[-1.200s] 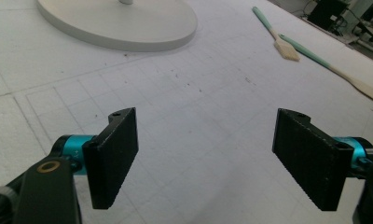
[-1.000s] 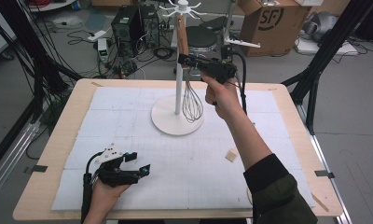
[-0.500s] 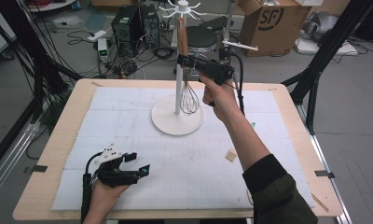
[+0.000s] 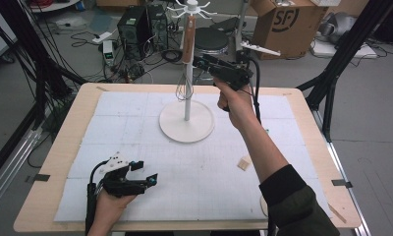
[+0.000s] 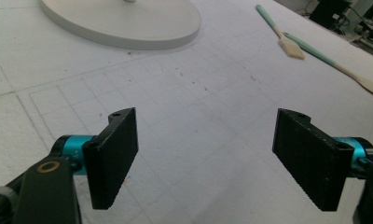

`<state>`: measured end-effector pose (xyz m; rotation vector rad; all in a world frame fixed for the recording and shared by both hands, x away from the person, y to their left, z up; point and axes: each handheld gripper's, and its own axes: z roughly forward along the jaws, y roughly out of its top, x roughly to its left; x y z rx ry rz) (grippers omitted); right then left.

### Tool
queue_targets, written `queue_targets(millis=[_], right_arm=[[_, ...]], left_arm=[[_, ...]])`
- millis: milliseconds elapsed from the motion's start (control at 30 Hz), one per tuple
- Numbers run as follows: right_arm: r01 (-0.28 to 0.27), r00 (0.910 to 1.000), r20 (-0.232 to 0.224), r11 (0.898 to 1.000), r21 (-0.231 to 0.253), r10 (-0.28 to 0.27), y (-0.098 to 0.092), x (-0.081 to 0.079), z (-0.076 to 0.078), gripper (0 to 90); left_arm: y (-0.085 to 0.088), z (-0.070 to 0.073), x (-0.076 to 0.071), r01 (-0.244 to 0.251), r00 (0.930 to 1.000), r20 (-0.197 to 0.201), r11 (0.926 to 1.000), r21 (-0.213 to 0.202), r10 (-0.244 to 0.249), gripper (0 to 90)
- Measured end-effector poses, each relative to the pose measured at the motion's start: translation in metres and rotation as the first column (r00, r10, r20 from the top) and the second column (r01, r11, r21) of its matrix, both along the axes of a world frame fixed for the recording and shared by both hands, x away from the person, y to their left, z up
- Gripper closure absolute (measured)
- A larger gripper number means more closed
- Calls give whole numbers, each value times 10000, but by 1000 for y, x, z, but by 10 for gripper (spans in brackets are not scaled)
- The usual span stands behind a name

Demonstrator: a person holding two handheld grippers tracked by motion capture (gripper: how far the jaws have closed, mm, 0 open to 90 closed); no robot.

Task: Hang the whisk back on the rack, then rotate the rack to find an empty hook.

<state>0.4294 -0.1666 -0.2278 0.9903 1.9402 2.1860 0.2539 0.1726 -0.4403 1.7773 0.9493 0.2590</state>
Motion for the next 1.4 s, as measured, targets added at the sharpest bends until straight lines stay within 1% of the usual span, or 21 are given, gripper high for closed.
queue_targets(millis=[67, 133, 167, 200, 300, 400, 467, 500, 533, 567, 600, 733, 833, 867, 933, 1000, 1033, 1100, 1133, 1333, 1400], right_arm=[[125, 9999, 63, 9999, -44, -125, -2, -1, 1, 326], [390, 9990, 195, 9992, 127, -392, -11, -4, 5, 318], [390, 9990, 195, 9992, 127, -392, -11, -4, 5, 318], [556, 9980, 295, 9983, 195, -562, -13, -4, 6, 321], [841, 9944, 608, 9954, 456, -868, -22, -8, 12, 373], [989, 9917, 763, 9935, 570, -1031, -29, -8, 22, 412], [1051, 9896, 905, 9912, 807, -1123, -33, -7, 29, 437], [1093, 9882, 971, 9899, 905, -1180, -34, -6, 32, 478], [1208, 9861, 1032, 9886, 904, -1300, -35, -5, 35, 494], [1343, 9842, 1040, 9867, 917, -1436, -36, -4, 37, 494], [1335, 9855, 928, 9866, 935, -1421, -37, -2, 39, 499], [1639, 9804, 926, 9809, 1047, -1737, -39, 4, 43, 582], [1837, 9788, 703, 9765, 1126, -1922, -39, 12, 46, 669], [1819, 9796, 649, 9765, 1151, -1902, -39, 15, 47, 745], [1863, 9783, 674, 9745, 1248, -1957, -38, 19, 49, 819], [1763, 9816, 533, 9771, 1189, -1836, -37, 24, 51, 896], [1896, 9791, 522, 9754, 1123, -1963, -36, 27, 51, 896], [1805, 9821, 324, 9758, 1234, -1857, -35, 33, 51, 899], [1841, 9815, 285, 9740, 1321, -1894, -35, 35, 52, 899], [1701, 9839, 325, 9771, 1278, -1755, -29, 44, 53, 900], [1586, 9856, 367, 9776, 1386, -1651, -26, 45, 54, 900]], left_arm=[[-1, 0, 0, 41, 10000, -28, 10000, 23, -41, 229], [-2, 0, 0, 21, 10000, -34, 10000, 35, -21, 229], [-2, -1, 1, 30, 10000, -38, 10000, 90, -29, 229], [-2, -1, 1, 26, 10000, -47, 9999, 104, -26, 229], [-2, -2, 2, 20, 10000, -87, 10000, 79, -20, 229], [-2, -2, 3, 25, 10000, -95, 10000, 62, -25, 229], [-3, -2, 3, 39, 9999, -103, 10000, 67, -38, 229], [-4, -2, 3, 40, 10000, -92, 10000, 62, -40, 229], [-4, -2, 3, 57, 9999, -108, 10000, 39, -56, 229], [-4, -2, 3, 79, 9999, -91, 10000, 32, -79, 229], [-4, -1, 3, 90, 9999, -79, 9999, 43, -90, 229], [-4, -1, 2, 115, 9999, -61, 9999, -26, -115, 229], [-4, -1, 3, 103, 9999, -61, 9999, -29, -103, 229], [-4, -1, 3, 109, 9999, -69, 9999, -36, -109, 229], [-4, -1, 2, 124, 9999, -59, 9999, -60, -125, 229], [-4, -1, 2, 100, 9999, -42, 9999, -112, -100, 221], [-4, 0, 3, 104, 9999, -38, 9999, -137, -105, 218], [-4, 0, 3, 33, 10000, -13, 10000, -89, -33, 217], [-4, -1, 3, 7, 10000, -40, 9999, -131, -7, 215], [-2, -1, 4, -56, 10000, -47, 9999, -142, 55, 210], [-2, -1, 4, -49, 10000, -77, 9999, -132, 48, 210]])
